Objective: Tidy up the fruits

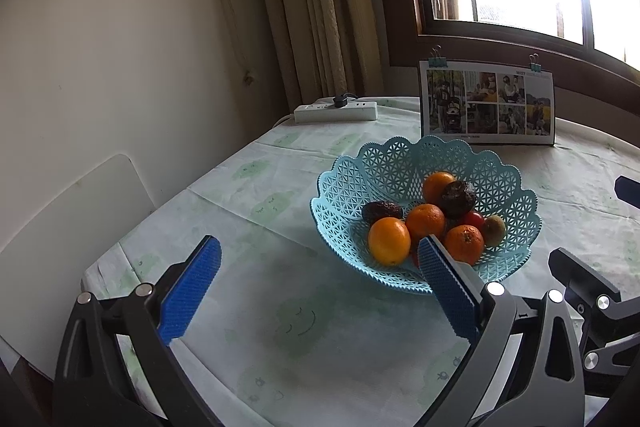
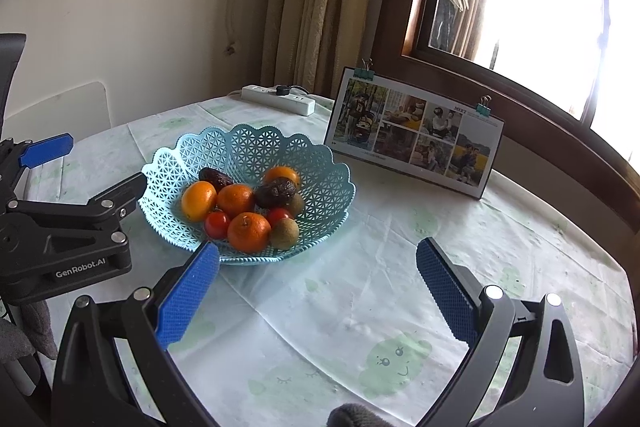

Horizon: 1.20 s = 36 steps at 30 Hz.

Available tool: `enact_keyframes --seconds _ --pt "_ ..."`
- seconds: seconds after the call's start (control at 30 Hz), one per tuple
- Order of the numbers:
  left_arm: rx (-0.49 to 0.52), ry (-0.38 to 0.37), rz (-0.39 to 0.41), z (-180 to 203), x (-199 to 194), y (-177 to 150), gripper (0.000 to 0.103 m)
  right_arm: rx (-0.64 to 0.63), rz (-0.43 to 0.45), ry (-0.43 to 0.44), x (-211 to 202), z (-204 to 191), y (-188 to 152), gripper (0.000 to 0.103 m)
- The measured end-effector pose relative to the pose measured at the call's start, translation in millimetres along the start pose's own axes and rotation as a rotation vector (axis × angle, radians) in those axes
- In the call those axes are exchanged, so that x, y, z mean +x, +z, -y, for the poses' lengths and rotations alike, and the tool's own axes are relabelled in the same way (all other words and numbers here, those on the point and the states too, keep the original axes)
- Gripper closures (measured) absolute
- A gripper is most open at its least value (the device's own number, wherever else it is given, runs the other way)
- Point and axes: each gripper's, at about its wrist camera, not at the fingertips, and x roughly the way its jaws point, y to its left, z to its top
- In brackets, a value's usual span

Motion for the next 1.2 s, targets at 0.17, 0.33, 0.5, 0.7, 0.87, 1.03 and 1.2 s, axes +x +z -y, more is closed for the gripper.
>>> enact_keyframes --seconds 0.17,0.33,0.5,0.7,0.87,1.03,1.2 --pt "-0.001 0.004 0.001 -1 -1 0 0.003 -0.012 0.002 0.005 -1 -4 0 0.005" --pt "0.002 0.003 0.002 0 0 1 0.003 -0.007 -0.002 0.010 0 -3 0 0.005" --pt "0.004 0.000 0.000 1 -1 1 0.003 0.001 -0.005 0.014 1 -2 0 0.005" --pt "0.002 0.002 -0.001 1 0 1 0.003 0.009 -0.009 0.022 2 0 0 0.005" --pt "0.006 0.000 -0.001 2 0 1 0.003 0.020 -0.013 0.040 2 1 -1 0.005" --pt "0.008 0.000 -0.001 3 -1 1 0.003 0.044 -0.005 0.071 1 7 -2 0.005" --pt "0.010 -0.003 0.000 4 -2 1 0.003 0.044 -0.012 0.071 0 11 -3 0.005"
